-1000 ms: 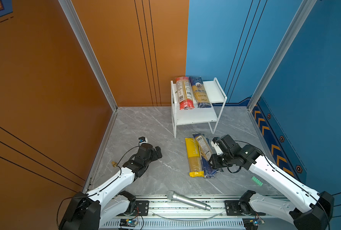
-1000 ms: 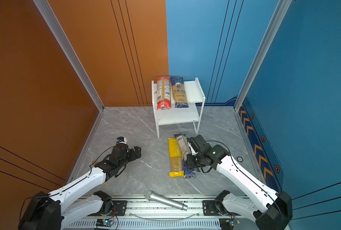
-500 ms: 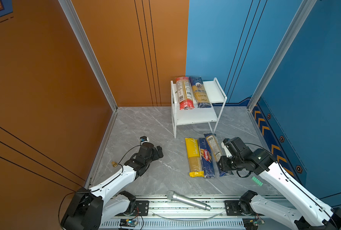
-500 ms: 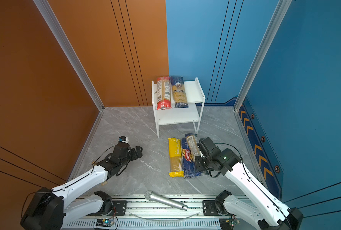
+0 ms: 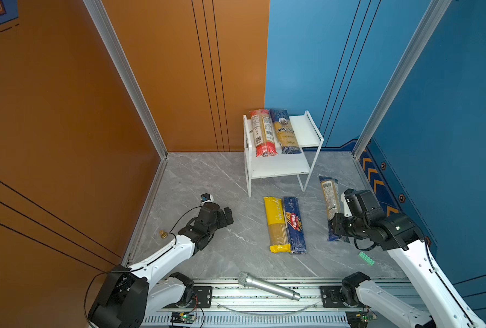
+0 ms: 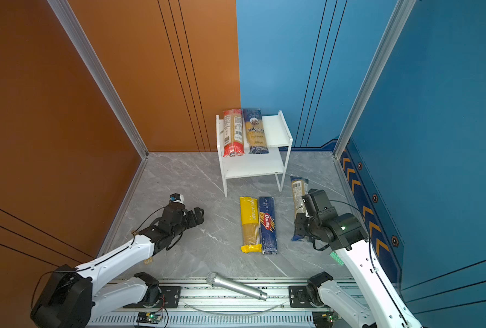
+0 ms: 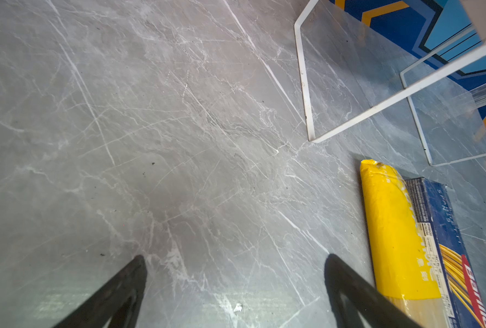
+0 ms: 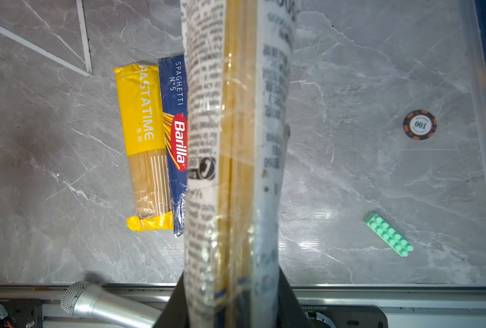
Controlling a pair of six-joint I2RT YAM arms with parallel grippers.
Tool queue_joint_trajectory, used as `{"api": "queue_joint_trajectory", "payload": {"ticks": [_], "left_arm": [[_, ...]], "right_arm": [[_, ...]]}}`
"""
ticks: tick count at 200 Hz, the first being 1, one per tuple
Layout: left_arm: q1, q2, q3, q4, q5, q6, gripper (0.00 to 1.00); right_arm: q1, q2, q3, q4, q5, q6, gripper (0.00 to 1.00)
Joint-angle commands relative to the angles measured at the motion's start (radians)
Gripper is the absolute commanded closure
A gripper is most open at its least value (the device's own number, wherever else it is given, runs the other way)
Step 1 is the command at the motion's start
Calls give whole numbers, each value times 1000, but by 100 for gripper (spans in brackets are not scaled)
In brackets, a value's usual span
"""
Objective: Place and organize the pasta boxes and bags onto the shelf
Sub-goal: 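Carry the upright clear-wrapped bag with the right gripper toward the shelf's upper tier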
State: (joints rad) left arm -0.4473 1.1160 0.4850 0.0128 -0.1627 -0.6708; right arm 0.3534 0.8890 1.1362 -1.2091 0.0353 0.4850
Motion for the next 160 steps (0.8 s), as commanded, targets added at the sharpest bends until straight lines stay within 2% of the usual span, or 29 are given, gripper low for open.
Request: {"api": "queue_joint_trajectory", "payload": {"ticks": [1, 106, 160], "left_arm": [[-10, 4, 24, 18, 22, 17, 2], [-10, 1, 17, 21, 29, 18, 2], [-9, 5, 22, 24, 34, 18, 2]], "right_arm": [[-50, -16, 72, 49, 39, -55, 100], [-312, 69, 255, 52, -39, -214, 100], [-397, 175, 430, 57, -77, -281, 100]]}}
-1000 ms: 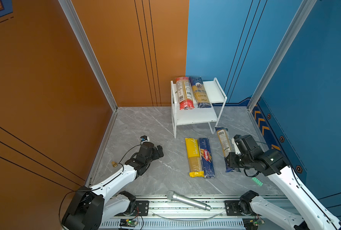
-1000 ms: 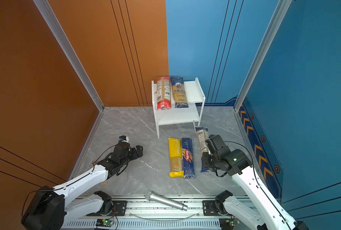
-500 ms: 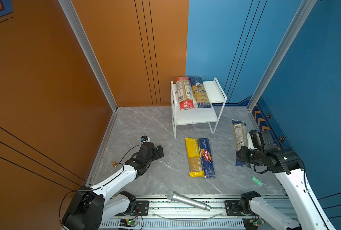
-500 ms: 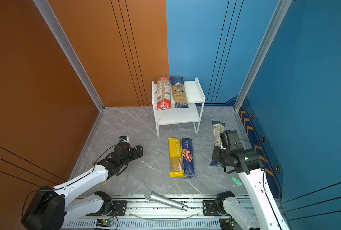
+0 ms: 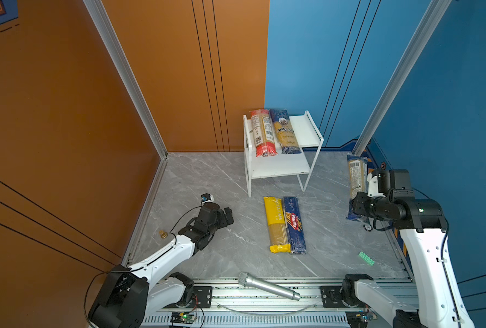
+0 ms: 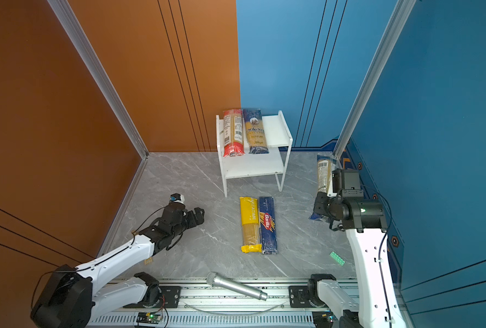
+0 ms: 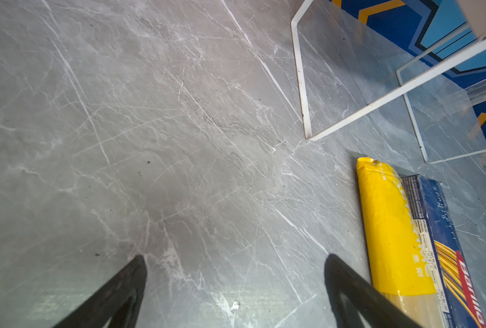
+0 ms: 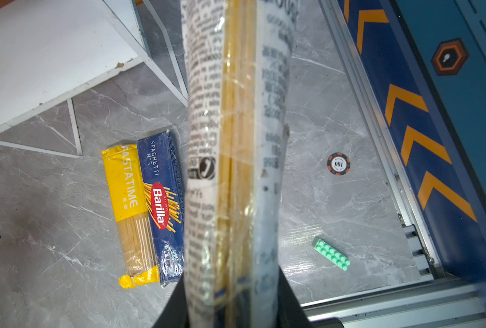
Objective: Place and organize the pasta boxes and bags onto the shelf
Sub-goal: 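Carry the upright clear-wrapped bag with the right gripper toward the shelf's upper tier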
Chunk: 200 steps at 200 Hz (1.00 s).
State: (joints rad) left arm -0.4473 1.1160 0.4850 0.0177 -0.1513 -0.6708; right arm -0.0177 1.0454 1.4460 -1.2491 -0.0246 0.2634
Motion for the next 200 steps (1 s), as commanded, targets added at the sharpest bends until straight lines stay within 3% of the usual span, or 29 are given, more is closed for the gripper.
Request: {"api": "queue_joint_trajectory", "payload": {"ticks": [1, 144, 200], "left_arm": [[-9, 6, 22, 19, 23, 19, 2], [-5, 3, 30, 10, 16, 18, 2], [-2, 15, 24, 28, 40, 18, 2]], "right_arm": [[-27, 21, 125, 97, -17, -60, 100], [-56, 315, 564, 134, -88, -101, 100], [-33, 377, 657, 173, -149, -85, 100]]}}
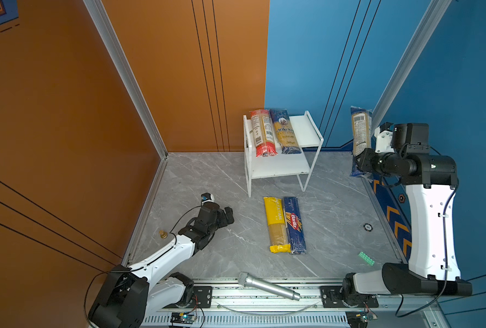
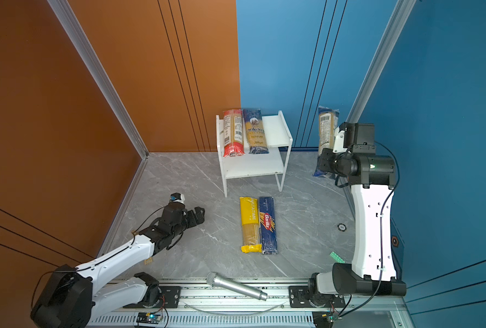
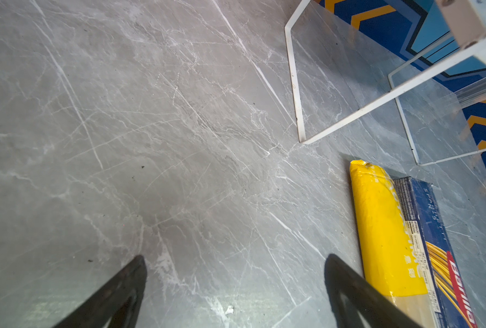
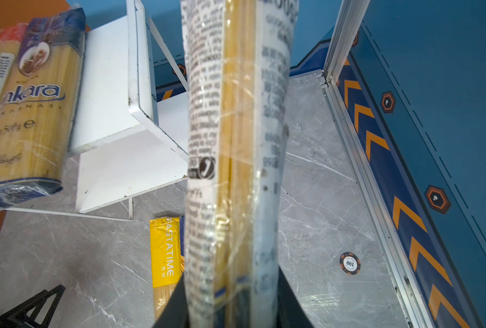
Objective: Place and organize the pasta boxes and bags onto the shelf
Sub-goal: 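Carry the upright clear-wrapped bag with the right gripper toward the shelf's upper tier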
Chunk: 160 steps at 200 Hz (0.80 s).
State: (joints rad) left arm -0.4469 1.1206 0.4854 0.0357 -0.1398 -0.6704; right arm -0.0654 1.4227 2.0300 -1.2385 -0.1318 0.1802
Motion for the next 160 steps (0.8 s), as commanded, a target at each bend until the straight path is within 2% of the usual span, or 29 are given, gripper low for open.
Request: {"api": "queue_joint_trajectory", "payload": {"ticks": [1, 55, 109, 160], "left_arm": [[-2, 10, 23, 10, 31, 18, 2], [1, 1, 19, 12, 58, 35, 2], [4, -17, 24, -16, 84, 70, 2], [5, -45, 18, -30, 105, 88, 2]], "right_arm": [[16, 0, 75, 163, -41, -2, 100], [117, 62, 166, 224, -46, -3, 100], [237, 168, 253, 233, 31, -22, 100], [285, 228, 288, 248, 39, -26, 100]]}}
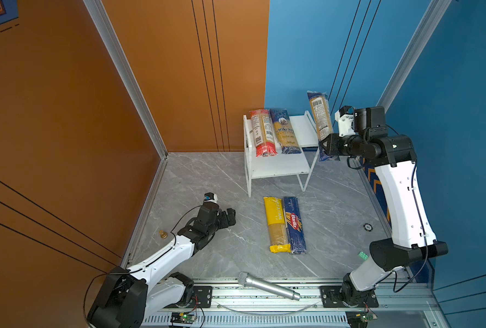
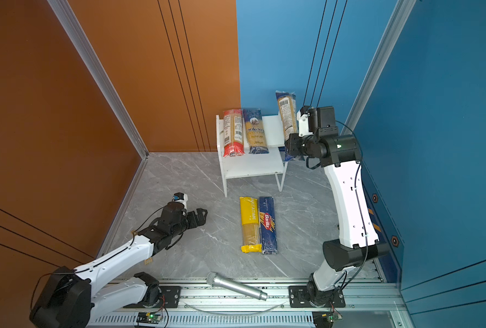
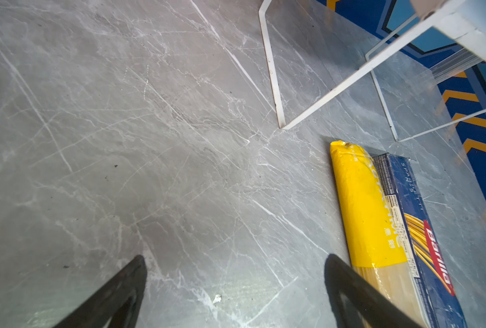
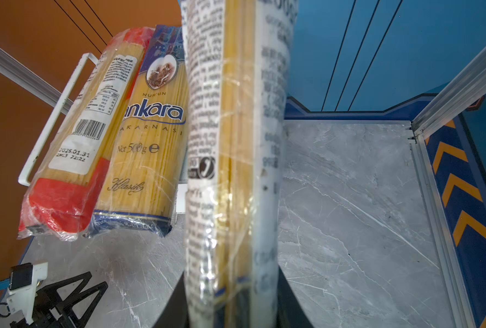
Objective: Place and organize the pasta boxes and bags onto the shelf
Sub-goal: 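Carry the upright clear-wrapped bag with the right gripper toward the shelf's upper tier, then lower the clear-wrapped bag beside the Ankara bag on the upper tier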
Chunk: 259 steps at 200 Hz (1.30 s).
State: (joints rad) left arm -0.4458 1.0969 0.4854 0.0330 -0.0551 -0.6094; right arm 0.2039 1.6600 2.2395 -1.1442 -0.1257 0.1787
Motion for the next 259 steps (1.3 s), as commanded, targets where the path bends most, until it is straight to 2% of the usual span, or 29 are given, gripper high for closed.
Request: {"api": "queue_joint_trajectory", "payload": {"ticks": [1, 102, 170, 259], "left_arm": [[5, -21, 18, -28, 20, 28, 2], [8, -25, 18, -35, 24, 23, 2], [11, -31, 18, -44, 23, 28, 2], [19, -34, 8, -38, 28, 32, 2]], "right_arm": [[16, -9, 80, 153, 34, -25, 100], [89, 83, 142, 169, 138, -73, 100], [101, 117, 145, 221, 152, -64, 100], [135, 147, 149, 264, 228, -93, 100]]}}
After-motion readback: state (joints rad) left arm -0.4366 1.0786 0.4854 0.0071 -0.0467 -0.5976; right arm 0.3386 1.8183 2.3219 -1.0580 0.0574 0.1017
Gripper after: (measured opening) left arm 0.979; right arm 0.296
